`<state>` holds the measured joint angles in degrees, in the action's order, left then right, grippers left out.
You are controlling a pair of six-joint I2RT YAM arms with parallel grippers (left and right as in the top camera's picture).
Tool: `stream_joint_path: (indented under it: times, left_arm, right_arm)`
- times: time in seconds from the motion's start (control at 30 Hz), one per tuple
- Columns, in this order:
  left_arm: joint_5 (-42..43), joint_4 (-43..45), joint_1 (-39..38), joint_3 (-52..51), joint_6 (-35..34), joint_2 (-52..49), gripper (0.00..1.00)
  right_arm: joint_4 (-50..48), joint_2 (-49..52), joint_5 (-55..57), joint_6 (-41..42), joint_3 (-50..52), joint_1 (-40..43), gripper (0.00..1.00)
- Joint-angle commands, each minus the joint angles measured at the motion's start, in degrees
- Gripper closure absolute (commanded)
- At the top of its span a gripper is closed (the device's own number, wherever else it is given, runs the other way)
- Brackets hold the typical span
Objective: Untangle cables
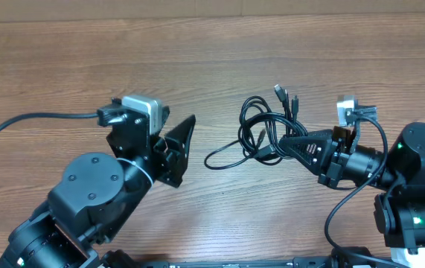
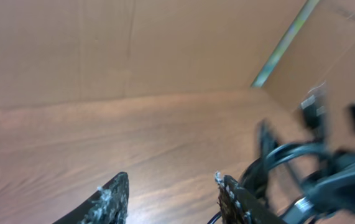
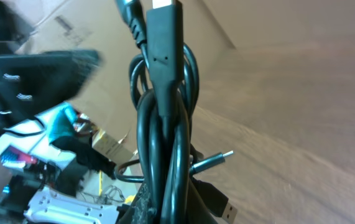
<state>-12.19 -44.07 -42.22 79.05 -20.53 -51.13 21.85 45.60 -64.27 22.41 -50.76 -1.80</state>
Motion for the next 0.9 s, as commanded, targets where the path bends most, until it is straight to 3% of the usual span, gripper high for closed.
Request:
stream_joint_path:
  times: [0.0, 0.2, 0.37, 0.57, 0.87]
  left_arm:
    - [-0.2, -2.4, 0.2, 0.5, 1.3, 0.3, 0.51]
    - [11.3, 0.4, 0.2, 0.5, 2.1, 0.3, 0.43]
    - [25.5, 1.5, 0.2, 0.5, 11.2, -0.6, 0.35]
    - [36.8, 1.4, 0.2, 0.5, 17.7, -2.5, 0.31]
    - [40.5, 1.7, 0.2, 0.5, 21.0, -4.0, 0.25]
  right_arm:
    - [-6.6, -0.7, -8.4, 0.0, -0.3, 0.2, 0.96]
    - [-12.8, -0.7, -15.8, 0.2, -0.3, 0.2, 0.96]
    - [-12.8, -0.7, -16.0, 0.3, -0.3, 0.2, 0.96]
    - [-13.7, -0.7, -16.8, 3.1, -0.3, 0.1, 0.96]
    - [-18.6, -0.7, -20.4, 7.7, -0.3, 0.1, 0.95]
